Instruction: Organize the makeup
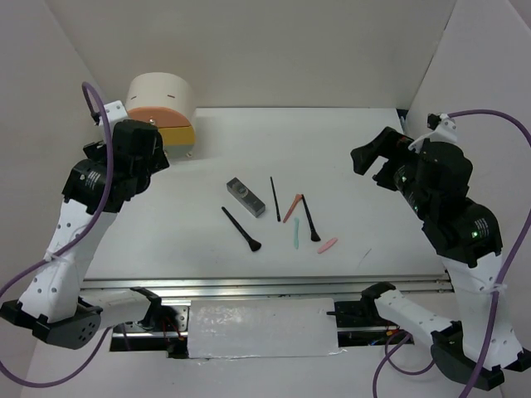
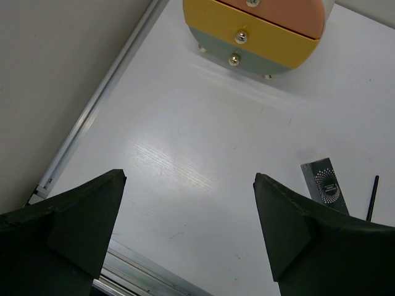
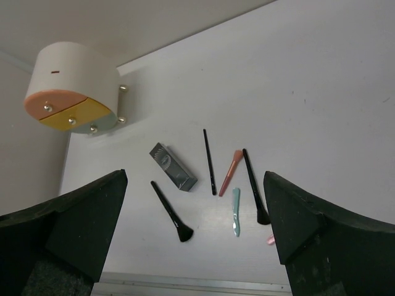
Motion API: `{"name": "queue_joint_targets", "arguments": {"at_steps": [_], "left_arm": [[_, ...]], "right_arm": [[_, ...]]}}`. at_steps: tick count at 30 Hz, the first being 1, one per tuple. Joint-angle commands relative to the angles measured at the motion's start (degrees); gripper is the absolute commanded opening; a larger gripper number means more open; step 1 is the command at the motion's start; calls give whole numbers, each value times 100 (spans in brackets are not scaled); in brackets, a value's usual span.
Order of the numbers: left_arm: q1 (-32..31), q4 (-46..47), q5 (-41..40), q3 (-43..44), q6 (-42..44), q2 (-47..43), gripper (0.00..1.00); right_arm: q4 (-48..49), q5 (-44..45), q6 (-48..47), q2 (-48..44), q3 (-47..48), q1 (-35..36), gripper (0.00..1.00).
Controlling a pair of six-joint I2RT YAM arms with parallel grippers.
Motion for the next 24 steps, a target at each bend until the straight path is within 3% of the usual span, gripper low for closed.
{"name": "queue_joint_targets", "arguments": {"at_steps": [1, 7, 9, 14, 19, 24], "left_arm": [[13, -55, -76, 321, -137, 127, 99], [39, 234, -23, 182, -602, 30, 99], [249, 1029, 309, -238, -822, -14, 99], [1075, 3009, 3129, -925, -1103, 530, 99], [2753, 5643, 5526, -2121, -2122, 855, 97], [3704, 7896, 6489, -3445, -3028, 1137, 99]], "right_arm": [[525, 72, -20, 23, -21, 41, 100], [965, -279, 15, 13, -328, 41, 100], [913, -428, 42, 154, -303, 41, 100], [1087, -1473, 15, 480, -416, 41, 100], [1440, -2300, 94, 181, -961, 32, 100], [1300, -2371, 77, -126, -1216, 41, 100]]}}
